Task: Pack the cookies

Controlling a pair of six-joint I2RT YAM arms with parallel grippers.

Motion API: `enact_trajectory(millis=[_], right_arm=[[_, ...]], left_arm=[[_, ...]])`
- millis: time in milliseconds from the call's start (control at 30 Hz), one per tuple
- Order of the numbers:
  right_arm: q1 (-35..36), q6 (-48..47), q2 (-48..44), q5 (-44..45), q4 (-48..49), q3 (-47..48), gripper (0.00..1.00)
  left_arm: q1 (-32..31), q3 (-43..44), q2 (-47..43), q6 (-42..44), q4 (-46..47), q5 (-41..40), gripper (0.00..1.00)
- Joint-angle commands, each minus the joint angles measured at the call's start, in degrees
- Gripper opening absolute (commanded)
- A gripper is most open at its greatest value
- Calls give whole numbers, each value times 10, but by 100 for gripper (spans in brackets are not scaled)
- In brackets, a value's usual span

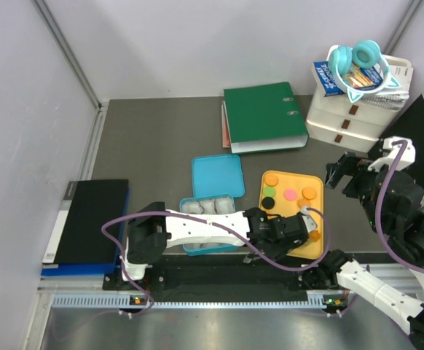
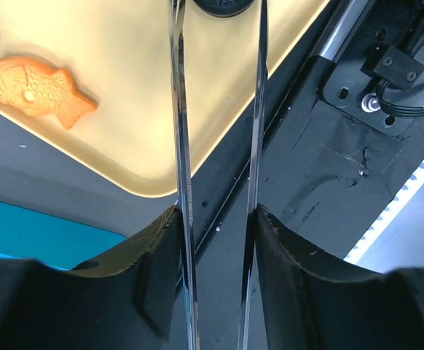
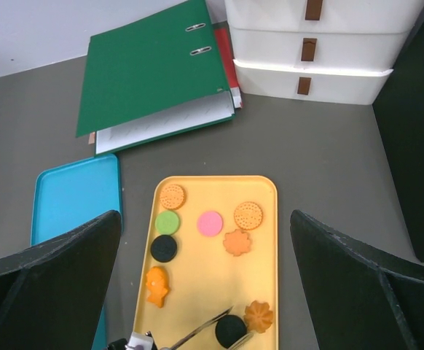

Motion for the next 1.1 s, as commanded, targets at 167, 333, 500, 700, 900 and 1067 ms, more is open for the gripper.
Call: enact_trajectory(millis=[167,333,500,700,900,1067], right_arm=[[4,-13,-4,-4,0,26,99],[5,-15,1,-9,7,27,99],[5,-25,4,-14,25,27,99],[5,-26,9,-18,36,26,99],[5,-13,-2,-15,41,2,99],[5,2,-5,-21,41,-17,99]], left_arm=[[-4,15,-27,4,-10,-24,38],[-3,25,-60,5,-38,-73,36],[-4,28,-89,-5,-58,-134,33],[-3,33,-115,-22,-62,-174,26],[0,25,-159,-57,-100,-247,26],[31,-8,-219,-116,-136,-310,16]])
